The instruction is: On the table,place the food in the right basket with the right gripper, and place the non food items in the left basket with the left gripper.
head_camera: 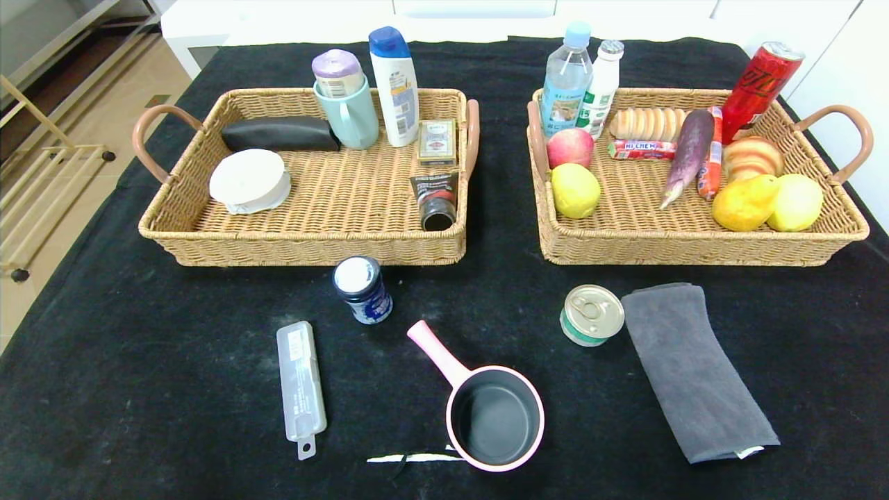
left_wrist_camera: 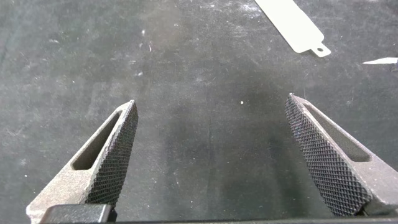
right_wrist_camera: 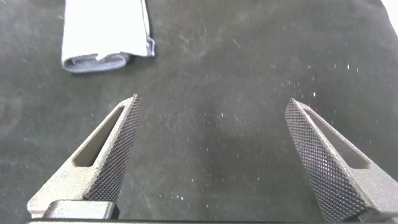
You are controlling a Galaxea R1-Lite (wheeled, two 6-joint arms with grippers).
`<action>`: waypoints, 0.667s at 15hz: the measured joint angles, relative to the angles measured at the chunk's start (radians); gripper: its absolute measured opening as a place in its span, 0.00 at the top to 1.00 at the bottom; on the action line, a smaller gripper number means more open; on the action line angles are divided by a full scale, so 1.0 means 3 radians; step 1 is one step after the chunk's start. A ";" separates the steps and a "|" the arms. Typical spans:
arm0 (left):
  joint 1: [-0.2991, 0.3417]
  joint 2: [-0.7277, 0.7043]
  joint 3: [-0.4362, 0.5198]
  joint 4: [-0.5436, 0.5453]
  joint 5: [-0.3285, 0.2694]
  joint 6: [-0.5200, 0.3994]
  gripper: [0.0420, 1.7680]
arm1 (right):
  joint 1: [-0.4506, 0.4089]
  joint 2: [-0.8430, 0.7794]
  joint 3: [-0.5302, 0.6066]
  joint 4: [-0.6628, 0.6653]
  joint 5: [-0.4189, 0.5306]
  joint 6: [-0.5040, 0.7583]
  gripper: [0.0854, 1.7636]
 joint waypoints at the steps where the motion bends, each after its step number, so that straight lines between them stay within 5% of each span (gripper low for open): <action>1: 0.0000 -0.0001 0.0000 -0.0011 0.0001 0.0033 0.03 | 0.0000 0.0001 -0.0038 0.0005 -0.0011 0.0026 0.04; 7: -0.0043 0.0457 -0.0663 -0.0029 -0.0337 -0.0152 0.03 | 0.0057 0.0545 -0.0841 -0.0030 0.0165 0.0289 0.04; 10: -0.0388 0.1039 -0.1117 -0.0061 -0.0389 -0.0164 0.03 | 0.0145 0.1062 -0.1277 -0.0045 0.0377 0.0302 0.04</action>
